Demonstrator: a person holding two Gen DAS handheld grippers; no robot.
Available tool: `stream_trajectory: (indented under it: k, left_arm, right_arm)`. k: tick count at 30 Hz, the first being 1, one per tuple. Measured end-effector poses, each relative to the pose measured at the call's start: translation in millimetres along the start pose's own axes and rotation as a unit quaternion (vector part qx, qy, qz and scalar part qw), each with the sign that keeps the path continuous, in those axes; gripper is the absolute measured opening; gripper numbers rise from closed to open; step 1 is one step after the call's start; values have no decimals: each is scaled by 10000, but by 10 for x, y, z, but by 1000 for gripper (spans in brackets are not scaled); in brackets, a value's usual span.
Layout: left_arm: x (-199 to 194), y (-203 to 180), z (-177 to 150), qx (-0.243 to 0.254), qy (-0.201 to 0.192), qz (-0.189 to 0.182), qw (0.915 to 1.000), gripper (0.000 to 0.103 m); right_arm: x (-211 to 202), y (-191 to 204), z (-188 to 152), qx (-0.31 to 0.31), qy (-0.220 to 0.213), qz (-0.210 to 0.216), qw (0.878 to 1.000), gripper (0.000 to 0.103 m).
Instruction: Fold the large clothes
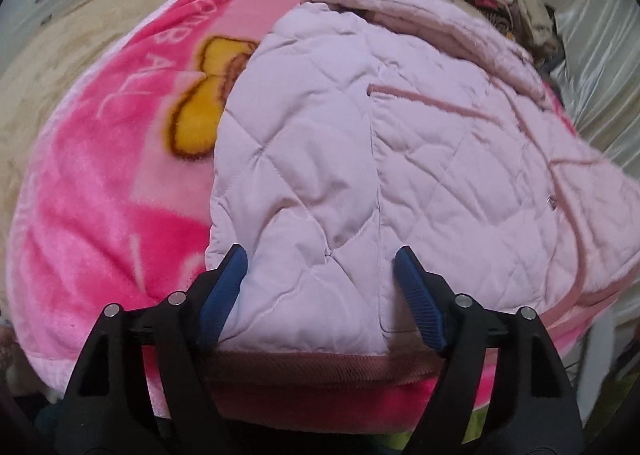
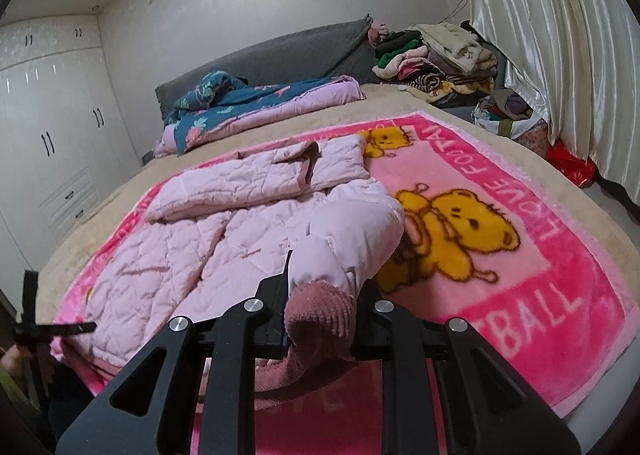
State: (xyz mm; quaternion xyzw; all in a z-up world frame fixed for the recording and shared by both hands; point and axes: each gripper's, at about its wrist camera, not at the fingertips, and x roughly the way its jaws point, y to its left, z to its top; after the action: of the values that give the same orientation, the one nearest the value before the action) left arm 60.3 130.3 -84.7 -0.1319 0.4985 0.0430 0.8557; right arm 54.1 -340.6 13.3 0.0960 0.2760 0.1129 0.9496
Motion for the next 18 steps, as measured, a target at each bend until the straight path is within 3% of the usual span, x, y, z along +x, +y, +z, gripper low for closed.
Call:
stream_trajectory:
  k: [4,5,7,11,13,17,18]
  left_arm:
    - [-171,25,-20,268,-162,404,9987,73]
    - [-181,50,-19,252,-162,461,9985,79]
    - [-191,208,-16,32,-116,606,9981,80]
    - [-95,429,24,-386,121,214,9990,80]
    - [-11,380,35,-265,287,152,9991,78]
    - [53,256,44,-135,336,-28,9993,46]
    - [43,221,42,-91,293,-10,9995,33]
  right_arm:
    - [-6,-7,7,2,0,31,10000,19]
    - [-1,-12,2,15,9,27,10000,19]
    - [9,-17,-2,47,11,38,10000,19]
    - [16,-17,1,35,3,31,10000,19]
    - [14,-15,-4,41,-3,35,10000,19]
    - [20,-22,1,51,-10,44,10000,19]
    - [14,-15,4,51,-12,47,10000,19]
